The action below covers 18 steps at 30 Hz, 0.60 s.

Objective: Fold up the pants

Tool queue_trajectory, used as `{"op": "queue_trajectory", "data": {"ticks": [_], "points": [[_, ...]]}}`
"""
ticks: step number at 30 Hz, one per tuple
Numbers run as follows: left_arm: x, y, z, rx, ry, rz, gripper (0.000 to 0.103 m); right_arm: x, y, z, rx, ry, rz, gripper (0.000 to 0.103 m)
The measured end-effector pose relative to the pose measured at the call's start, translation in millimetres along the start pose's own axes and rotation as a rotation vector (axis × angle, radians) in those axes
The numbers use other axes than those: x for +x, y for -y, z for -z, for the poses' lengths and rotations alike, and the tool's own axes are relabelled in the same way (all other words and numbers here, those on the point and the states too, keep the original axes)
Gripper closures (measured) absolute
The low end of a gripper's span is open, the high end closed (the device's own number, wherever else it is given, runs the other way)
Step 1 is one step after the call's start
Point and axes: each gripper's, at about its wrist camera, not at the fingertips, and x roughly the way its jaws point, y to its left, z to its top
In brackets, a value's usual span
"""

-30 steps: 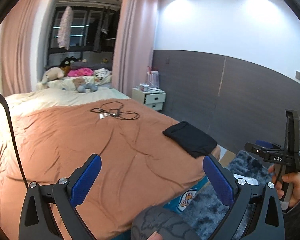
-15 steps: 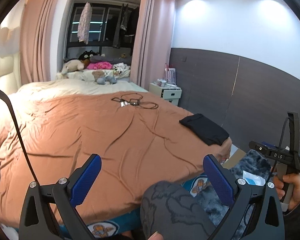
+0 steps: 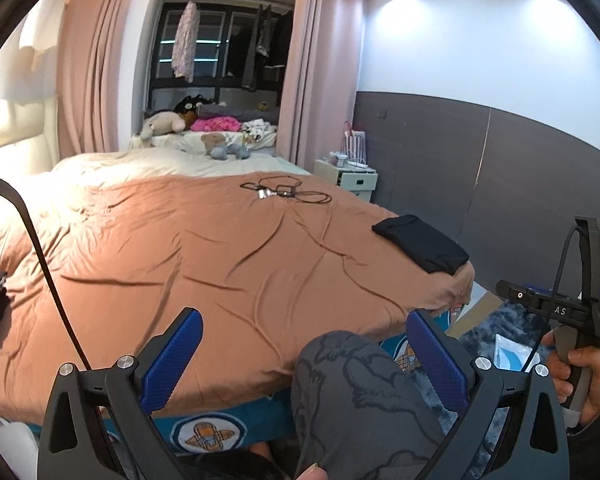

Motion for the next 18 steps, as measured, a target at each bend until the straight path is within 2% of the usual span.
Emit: {"op": "queue_trajectory", "data": {"ticks": [5,18], "points": [[2,-6,9,-0.018,-0.020,-0.009,0.000,-1,-7,8,-0.024,-0.019,0.009,0.000],[0,-2,13,0.002,-0.026,-0.014,0.000,-9,-5,11,-0.044,-0.001,0.012,0.000]]}}
